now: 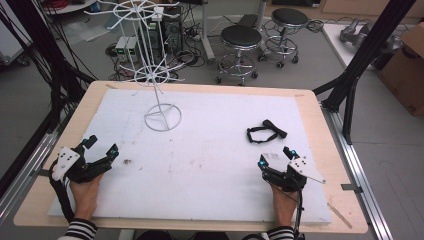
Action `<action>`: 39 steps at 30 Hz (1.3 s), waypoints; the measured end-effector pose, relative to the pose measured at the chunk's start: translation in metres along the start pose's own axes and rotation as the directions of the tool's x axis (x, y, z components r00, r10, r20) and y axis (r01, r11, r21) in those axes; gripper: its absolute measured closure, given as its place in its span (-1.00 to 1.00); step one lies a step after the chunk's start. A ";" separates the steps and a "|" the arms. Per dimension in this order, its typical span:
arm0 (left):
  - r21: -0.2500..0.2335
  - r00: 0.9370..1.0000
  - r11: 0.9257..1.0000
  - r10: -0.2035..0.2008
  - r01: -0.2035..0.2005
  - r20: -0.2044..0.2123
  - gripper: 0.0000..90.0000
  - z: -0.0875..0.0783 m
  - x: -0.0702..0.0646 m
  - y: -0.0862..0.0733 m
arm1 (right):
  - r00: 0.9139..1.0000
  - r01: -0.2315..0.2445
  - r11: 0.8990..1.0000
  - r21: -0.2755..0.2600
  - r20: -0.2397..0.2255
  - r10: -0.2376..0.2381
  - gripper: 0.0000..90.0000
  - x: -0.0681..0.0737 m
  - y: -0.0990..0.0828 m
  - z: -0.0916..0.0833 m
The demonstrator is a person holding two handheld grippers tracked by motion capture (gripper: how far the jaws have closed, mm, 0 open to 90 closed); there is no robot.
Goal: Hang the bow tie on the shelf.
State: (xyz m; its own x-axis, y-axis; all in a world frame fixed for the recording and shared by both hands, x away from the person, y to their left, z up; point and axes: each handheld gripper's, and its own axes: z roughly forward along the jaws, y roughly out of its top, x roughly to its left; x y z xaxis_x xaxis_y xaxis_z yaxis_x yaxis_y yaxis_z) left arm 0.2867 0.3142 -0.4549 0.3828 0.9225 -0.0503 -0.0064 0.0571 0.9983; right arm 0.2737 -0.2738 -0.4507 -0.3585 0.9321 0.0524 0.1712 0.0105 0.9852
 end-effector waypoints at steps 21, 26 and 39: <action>-0.007 1.000 1.000 0.002 -0.002 0.007 -0.64 -0.001 0.000 0.000 | 0.996 0.091 0.987 0.132 -0.011 -0.090 -0.80 0.001 0.009 0.005; -0.008 1.000 1.000 -0.001 0.001 0.008 -0.64 -0.001 0.000 0.000 | 0.992 0.123 0.982 0.141 -0.015 -0.122 -0.80 -0.008 0.028 0.006; -0.010 1.000 1.000 -0.007 0.007 0.003 -0.64 -0.001 0.001 0.000 | 0.966 0.258 0.931 0.257 -0.039 -0.257 -0.80 -0.032 0.064 0.033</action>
State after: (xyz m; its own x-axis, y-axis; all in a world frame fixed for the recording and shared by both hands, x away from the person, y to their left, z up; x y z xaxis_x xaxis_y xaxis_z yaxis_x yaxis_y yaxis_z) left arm 0.2863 0.3150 -0.4552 0.3860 0.9207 -0.0571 -0.0132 0.0674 0.9976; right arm 0.3267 -0.2906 -0.3946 -0.4256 0.8833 -0.1965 0.3028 0.3436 0.8889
